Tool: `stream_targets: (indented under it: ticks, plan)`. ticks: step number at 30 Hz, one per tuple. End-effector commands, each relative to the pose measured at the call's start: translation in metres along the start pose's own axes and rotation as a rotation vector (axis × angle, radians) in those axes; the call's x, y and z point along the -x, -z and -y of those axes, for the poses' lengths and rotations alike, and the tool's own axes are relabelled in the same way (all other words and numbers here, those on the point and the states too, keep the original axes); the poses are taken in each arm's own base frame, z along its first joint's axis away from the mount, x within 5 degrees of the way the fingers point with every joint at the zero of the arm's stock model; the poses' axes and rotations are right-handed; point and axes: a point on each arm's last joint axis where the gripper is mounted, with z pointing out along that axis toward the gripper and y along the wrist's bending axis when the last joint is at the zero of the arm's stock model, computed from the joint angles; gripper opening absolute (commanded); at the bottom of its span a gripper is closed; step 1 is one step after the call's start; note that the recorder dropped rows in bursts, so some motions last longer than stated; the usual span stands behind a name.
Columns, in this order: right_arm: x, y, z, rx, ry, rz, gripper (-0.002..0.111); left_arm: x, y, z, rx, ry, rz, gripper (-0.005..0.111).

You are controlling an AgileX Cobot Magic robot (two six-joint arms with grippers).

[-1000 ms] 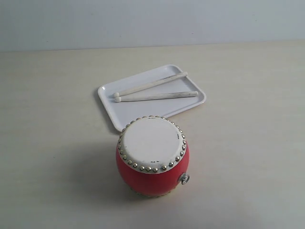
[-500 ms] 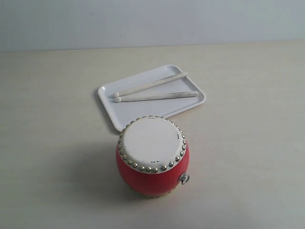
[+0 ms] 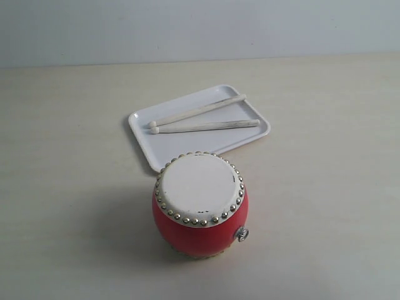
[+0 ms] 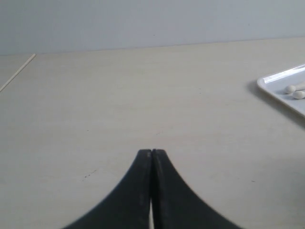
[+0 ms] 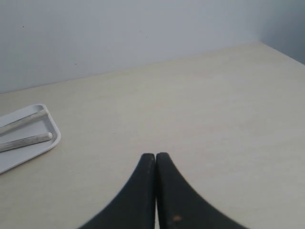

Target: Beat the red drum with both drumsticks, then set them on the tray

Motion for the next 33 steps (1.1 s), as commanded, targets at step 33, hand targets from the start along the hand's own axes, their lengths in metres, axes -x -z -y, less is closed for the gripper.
stream_targets:
  ticks: [33]
  plan:
    - [-0.002,0.0,0.0007,-0.009,0.003,-0.007,0.0,0.0003,0.0004,0.0018,-0.033,-0.016,0.011,0.0]
